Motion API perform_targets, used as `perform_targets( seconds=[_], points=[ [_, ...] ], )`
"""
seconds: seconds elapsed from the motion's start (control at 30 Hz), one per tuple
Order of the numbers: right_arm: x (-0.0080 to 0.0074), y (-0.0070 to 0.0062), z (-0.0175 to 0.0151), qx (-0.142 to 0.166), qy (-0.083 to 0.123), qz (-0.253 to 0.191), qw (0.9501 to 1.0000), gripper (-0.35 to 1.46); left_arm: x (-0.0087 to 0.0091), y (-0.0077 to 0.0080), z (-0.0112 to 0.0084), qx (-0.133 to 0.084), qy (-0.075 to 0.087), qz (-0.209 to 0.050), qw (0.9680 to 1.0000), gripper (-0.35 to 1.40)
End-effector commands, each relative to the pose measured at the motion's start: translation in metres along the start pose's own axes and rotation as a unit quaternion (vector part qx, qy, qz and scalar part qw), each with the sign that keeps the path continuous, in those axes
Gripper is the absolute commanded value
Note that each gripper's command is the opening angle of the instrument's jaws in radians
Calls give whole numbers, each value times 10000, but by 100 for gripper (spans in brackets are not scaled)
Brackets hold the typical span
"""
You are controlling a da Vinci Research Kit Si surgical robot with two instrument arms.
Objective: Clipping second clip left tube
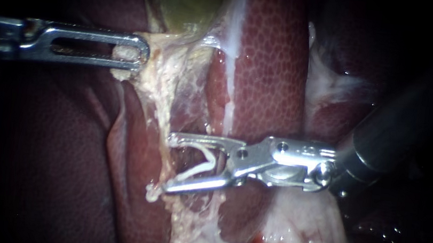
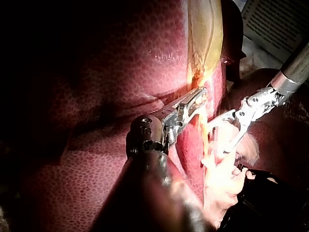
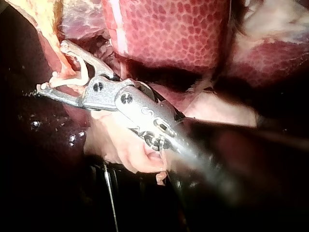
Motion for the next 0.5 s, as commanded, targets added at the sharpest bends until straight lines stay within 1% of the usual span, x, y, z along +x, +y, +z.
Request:
perform_targets(
  seconds=[0.03,0.2,0.3,0.5],
  points=[
    [-1,0,1,1,-2,0,10000,60,0,0,0,-1,0,-1,10000,-35],
    [-6,2,7,70,-3,67,10000,60,0,0,0,-3,-1,-1,10000,-35],
    [-12,2,14,140,-9,99,9999,60,0,0,1,-3,-1,-1,10000,-35],
    [-25,0,28,393,-74,236,9989,60,0,0,1,-2,-1,-1,10000,-35]
  ],
)
